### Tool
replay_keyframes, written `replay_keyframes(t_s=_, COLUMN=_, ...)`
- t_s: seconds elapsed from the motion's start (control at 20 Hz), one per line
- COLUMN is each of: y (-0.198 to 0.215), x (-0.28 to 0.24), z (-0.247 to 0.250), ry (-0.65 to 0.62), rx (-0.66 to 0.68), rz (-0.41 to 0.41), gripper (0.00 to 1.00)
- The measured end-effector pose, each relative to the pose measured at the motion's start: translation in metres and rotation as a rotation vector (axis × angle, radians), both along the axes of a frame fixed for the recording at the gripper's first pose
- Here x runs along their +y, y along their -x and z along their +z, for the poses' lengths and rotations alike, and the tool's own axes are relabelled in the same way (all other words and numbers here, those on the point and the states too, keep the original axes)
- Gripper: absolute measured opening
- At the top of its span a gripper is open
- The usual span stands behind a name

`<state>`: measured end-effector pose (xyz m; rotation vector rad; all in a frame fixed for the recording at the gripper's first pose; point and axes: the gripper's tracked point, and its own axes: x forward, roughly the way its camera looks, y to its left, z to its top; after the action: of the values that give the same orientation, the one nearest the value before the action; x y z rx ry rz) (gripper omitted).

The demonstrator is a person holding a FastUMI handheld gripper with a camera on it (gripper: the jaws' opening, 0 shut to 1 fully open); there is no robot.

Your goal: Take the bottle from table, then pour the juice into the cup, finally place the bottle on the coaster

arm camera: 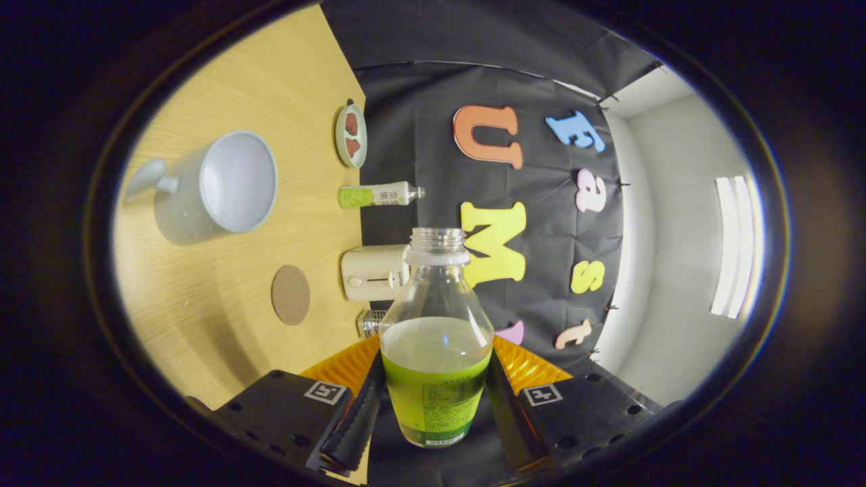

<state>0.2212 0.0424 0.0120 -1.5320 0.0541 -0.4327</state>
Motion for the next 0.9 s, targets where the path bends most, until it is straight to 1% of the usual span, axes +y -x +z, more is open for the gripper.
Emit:
replay_keyframes(t_s=0.2, y=-0.001, x=0.011, z=0.002, ry=0.101, rx=-0.016, rz=0.007, gripper=0.80)
replay_keyframes(t_s=0.45, y=-0.007, x=0.015, z=0.004, ry=0.166, rx=-0.006, rz=0.001, gripper=0.80)
replay_keyframes(t_s=0.9, y=-0.005, x=0.027, z=0.006, ry=0.290, rx=0.000, rz=-0.019, gripper=0.80)
